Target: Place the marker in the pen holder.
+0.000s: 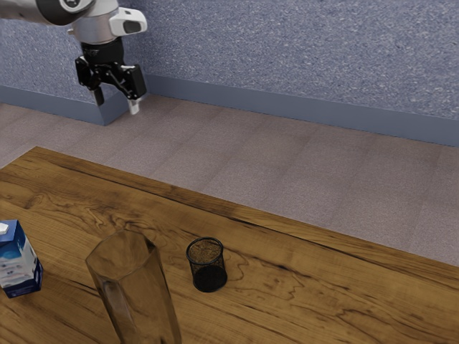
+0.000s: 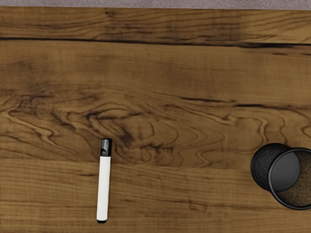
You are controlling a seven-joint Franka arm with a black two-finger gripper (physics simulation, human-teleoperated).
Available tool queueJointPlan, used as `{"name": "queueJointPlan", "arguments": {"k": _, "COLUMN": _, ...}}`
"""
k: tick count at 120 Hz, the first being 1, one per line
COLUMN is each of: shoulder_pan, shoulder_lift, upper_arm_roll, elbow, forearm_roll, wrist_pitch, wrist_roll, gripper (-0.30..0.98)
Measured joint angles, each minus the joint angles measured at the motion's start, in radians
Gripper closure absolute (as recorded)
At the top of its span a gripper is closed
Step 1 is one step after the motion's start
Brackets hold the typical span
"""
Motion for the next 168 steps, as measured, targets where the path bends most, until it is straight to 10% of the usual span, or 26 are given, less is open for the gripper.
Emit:
{"name": "queueJointPlan", "arguments": {"k": 66, "shoulder_pan": 0.052, "shoulder_lift": -0.032, "upper_arm_roll": -0.002, "elbow": -0.046, "forearm_roll": -0.008, "wrist_pitch": -0.025, "wrist_roll": -0.014, "gripper": 0.0}}
{"name": "queueJointPlan", "arguments": {"k": 88, "shoulder_pan": -0.007, "shoulder_lift": 0.038, "upper_arm_roll": 0.143, "elbow": -0.423, "forearm_roll": 0.003, "wrist_pitch": 0.219, "wrist_roll": 0.005, "gripper": 0.0}}
{"name": "queueJointPlan", "arguments": {"k": 168, "shoulder_pan": 0.088, "shoulder_lift": 0.182, "upper_arm_roll": 0.173, "elbow": -0.682, "forearm_roll": -0.083, "wrist_pitch": 0.715, "wrist_roll": 0.206, "gripper": 0.06}}
